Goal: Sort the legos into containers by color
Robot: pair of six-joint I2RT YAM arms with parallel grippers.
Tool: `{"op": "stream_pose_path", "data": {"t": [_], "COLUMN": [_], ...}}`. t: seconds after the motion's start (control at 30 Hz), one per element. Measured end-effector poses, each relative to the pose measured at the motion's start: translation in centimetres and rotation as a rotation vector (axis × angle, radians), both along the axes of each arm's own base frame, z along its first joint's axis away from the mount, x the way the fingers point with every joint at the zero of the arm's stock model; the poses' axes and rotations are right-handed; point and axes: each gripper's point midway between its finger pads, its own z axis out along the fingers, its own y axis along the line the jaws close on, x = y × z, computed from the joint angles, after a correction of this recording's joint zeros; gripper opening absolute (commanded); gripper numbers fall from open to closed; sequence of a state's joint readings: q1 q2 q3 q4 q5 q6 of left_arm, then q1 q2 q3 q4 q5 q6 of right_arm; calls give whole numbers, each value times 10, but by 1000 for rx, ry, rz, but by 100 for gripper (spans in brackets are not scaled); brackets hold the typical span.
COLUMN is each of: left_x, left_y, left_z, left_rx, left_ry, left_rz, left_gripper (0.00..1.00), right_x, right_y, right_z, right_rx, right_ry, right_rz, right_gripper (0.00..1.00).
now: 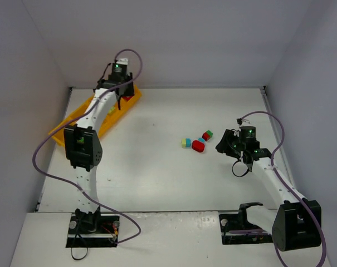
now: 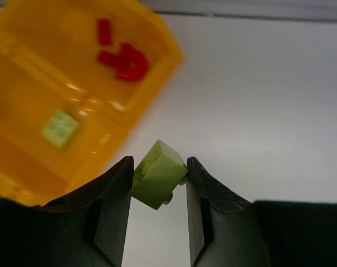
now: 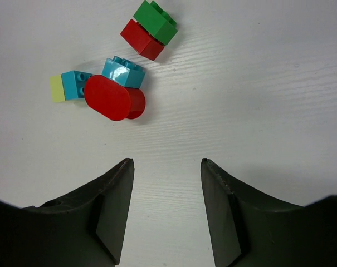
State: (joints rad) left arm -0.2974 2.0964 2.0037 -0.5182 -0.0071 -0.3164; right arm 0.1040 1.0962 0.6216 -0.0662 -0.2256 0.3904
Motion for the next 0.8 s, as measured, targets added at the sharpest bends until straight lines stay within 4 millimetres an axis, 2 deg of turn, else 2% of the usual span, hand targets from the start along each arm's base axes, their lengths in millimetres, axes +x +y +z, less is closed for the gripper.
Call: {"op": "stream_pose_path", "data": {"t": [0.03,0.13,0.23,0.33,0.43,0.47,0.6,0.8], "left_x": [7,22,36,50,61,64,67,64], "left_y": [26,81,112,129,144,148,158,161], "left_z": [8,16,9,-4,-25,-31,-49,-54], "left_rx": [7,45,82,103,119,124,137,139], "left_ry": [-19,-43,-34,-20,12,22,56,72], "left_rz": [50,151,203,221,238,242,249,253], "left_gripper": [11,11,11,12,18,22,23,29], "right_x": [0,1,1,1,1,1,1,2], "right_y": [0,0,0,-1,-1,-2,-2,-2], "right_z": [0,0,0,0,-1,-2,-3,-3], "right_rx": [0,-3,-6,-7,-10,-10,-11,-10], "right_ry": [-1,-3,-5,-4,-1,0,3,1], "right_rz": [0,3,5,7,6,5,5,4], "right_gripper": [48,48,48,48,48,48,48,49]}}
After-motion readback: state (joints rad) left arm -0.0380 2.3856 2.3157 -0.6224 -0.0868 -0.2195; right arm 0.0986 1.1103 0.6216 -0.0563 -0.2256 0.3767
